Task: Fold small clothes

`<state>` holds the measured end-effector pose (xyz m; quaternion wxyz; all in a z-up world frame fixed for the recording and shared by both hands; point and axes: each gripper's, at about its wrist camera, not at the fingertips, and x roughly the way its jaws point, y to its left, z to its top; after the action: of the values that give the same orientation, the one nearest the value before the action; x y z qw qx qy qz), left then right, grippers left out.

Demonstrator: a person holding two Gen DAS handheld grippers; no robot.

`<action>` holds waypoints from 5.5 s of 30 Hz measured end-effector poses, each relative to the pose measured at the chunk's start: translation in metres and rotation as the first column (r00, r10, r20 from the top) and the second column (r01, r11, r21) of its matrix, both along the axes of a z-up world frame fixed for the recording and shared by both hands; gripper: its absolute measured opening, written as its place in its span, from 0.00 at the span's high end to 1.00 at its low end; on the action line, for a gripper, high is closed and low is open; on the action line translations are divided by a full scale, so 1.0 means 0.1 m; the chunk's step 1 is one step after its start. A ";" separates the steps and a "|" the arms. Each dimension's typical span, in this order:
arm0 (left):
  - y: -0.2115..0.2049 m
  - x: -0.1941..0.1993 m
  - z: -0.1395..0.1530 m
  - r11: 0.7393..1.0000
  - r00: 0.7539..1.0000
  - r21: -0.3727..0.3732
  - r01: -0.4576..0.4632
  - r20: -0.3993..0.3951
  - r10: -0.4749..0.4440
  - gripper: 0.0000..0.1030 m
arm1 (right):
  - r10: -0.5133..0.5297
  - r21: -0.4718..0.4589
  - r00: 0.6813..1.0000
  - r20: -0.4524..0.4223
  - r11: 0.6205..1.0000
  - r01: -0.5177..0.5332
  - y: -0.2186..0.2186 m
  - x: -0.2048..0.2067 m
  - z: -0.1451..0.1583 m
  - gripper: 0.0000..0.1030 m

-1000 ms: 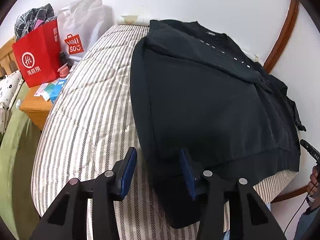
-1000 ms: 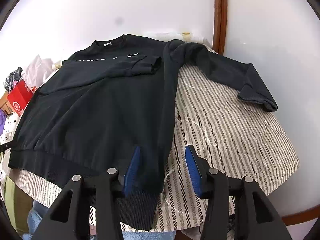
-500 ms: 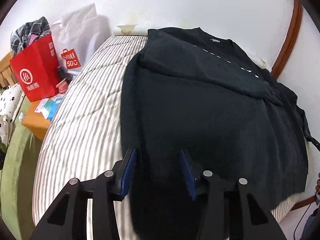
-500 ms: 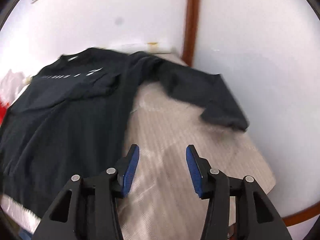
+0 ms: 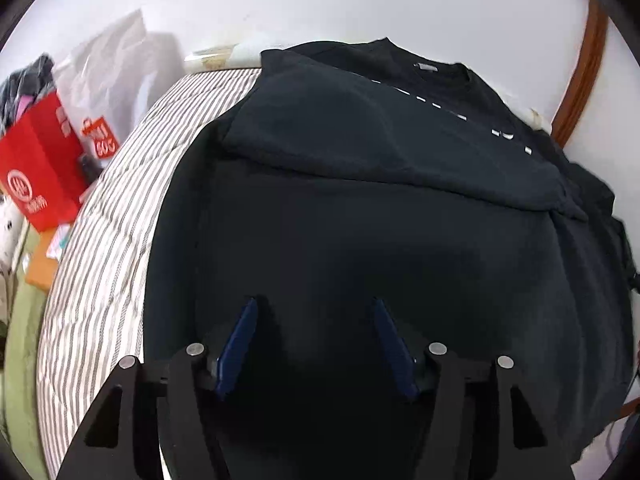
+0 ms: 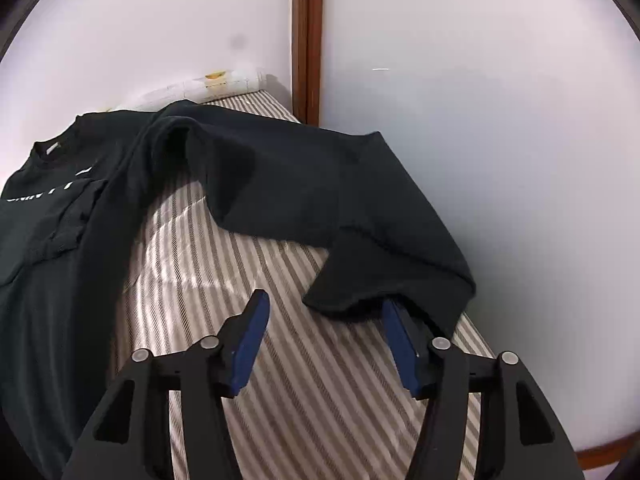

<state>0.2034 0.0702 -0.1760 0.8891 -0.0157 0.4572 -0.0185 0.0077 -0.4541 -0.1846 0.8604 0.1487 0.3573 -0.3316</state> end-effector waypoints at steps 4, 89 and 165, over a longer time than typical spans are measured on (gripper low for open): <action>-0.08 0.03 -0.01 0.999 1.000 0.043 0.013 0.015 -0.014 0.37 | -0.006 -0.002 0.999 -0.053 1.000 0.005 -0.07 0.18 -0.12 0.41; 0.11 1.28 0.45 0.977 0.998 -0.210 0.024 0.055 -0.012 0.36 | 0.472 0.002 0.881 -0.032 0.881 -0.472 1.74 2.08 0.45 0.69; 0.06 -0.06 0.43 0.999 0.997 -0.040 0.030 0.075 -0.027 0.87 | 0.357 -0.025 0.934 -0.023 0.933 -0.358 1.64 0.86 0.57 0.50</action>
<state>0.1970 0.0758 -0.1328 0.9046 -0.0268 0.4235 -0.0410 0.0941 -0.2897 -0.1279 0.9052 0.0660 0.3812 -0.1760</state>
